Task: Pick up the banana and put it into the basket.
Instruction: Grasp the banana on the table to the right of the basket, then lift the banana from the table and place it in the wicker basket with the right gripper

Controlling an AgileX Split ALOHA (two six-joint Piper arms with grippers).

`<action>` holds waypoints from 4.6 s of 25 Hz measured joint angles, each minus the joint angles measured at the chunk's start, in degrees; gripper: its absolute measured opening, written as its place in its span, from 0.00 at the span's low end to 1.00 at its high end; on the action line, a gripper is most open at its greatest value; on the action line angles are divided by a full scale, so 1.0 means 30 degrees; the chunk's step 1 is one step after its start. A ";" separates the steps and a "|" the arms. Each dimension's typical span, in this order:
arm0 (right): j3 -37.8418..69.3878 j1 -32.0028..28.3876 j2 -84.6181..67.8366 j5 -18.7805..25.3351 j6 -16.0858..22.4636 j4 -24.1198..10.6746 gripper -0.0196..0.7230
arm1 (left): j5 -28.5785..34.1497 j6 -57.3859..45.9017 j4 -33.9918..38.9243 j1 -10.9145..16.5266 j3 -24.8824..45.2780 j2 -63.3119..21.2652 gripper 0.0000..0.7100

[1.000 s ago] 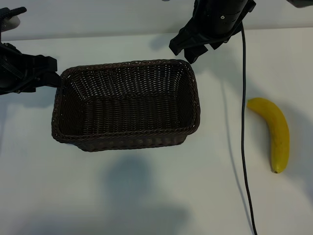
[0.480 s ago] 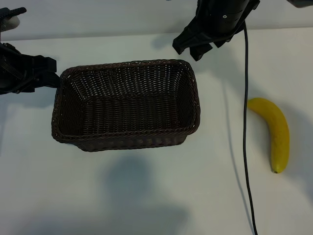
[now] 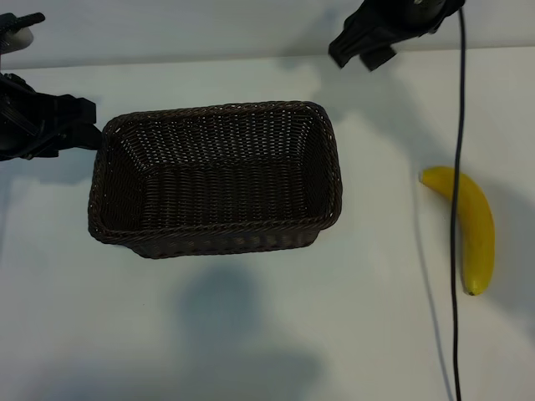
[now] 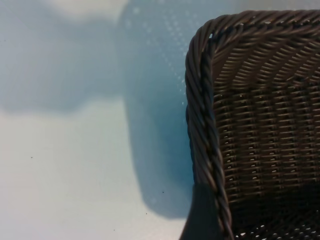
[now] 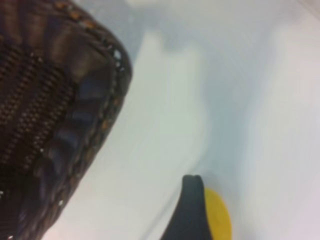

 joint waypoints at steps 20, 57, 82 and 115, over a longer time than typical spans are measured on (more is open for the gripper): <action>0.7092 -0.4313 -0.2799 -0.0077 0.0022 0.0994 0.83 | -0.0374 0.0079 0.0036 0.0000 0.0000 0.0000 0.83; 1.5835 -0.6056 -0.0895 -1.0237 -0.0527 0.4195 0.83 | -0.0588 0.0012 0.0020 0.0000 0.0000 -0.0037 0.83; 1.5835 -0.6056 0.0302 -1.0879 -0.0468 0.4366 0.58 | -0.0588 0.0095 0.0020 0.0000 0.0000 -0.0037 0.83; 1.1437 -0.6056 -0.1478 -0.5948 -0.0583 0.4259 0.58 | -0.0360 0.0034 0.0020 0.0000 0.0000 -0.0037 0.83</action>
